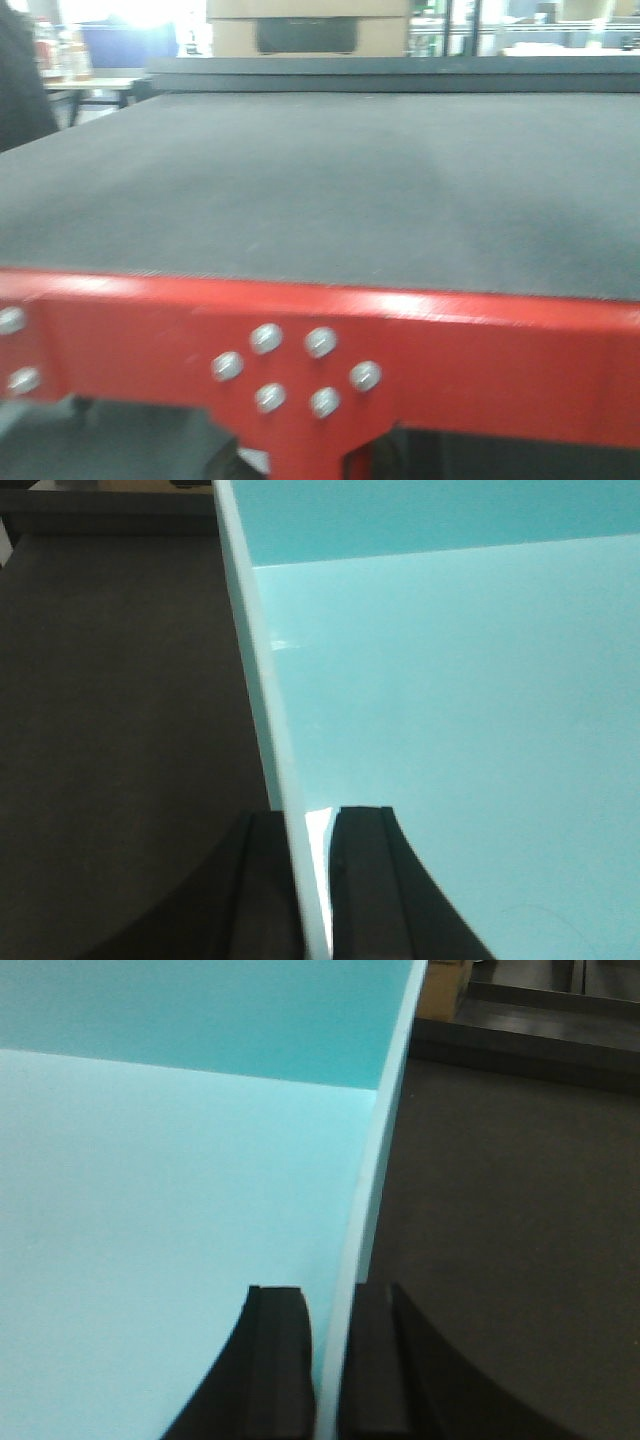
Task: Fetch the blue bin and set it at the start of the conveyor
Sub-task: 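Hold the bin with both grippers while driving to the conveyor, then hold the bin above the conveyor belt with both grippers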
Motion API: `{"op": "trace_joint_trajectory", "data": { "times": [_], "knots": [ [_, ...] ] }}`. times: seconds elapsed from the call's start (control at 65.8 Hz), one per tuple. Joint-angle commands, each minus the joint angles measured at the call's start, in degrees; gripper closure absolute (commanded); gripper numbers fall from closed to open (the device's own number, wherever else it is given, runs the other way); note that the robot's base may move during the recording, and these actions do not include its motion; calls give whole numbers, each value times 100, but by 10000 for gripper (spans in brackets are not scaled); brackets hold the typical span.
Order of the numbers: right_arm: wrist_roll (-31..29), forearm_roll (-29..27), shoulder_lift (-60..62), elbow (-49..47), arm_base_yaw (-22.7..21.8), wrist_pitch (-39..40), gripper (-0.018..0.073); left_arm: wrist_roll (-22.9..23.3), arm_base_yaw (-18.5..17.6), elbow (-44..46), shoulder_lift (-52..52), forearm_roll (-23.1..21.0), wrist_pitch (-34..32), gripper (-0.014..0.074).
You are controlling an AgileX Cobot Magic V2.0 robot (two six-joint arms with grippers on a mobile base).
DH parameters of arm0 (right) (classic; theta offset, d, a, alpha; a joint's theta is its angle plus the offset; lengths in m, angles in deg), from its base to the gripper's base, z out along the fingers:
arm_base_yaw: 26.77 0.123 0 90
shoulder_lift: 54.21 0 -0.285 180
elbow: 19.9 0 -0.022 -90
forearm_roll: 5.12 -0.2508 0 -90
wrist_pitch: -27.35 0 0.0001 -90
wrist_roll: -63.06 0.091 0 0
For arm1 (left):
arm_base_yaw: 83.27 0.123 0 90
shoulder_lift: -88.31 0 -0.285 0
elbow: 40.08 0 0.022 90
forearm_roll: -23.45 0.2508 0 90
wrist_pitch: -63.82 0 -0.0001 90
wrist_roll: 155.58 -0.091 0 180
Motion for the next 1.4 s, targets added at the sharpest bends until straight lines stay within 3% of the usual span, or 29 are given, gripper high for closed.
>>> {"op": "trace_joint_trajectory", "data": {
  "times": [0.0, 1.383],
  "knots": [
    [-129, -497, 36, -80, 114, 426, 711, -88, -115, 61, 57, -483, -641, 708],
    [-129, -497, 36, -80, 114, 426, 711, -88, -115, 61, 57, -483, -641, 708]
  ]
}}
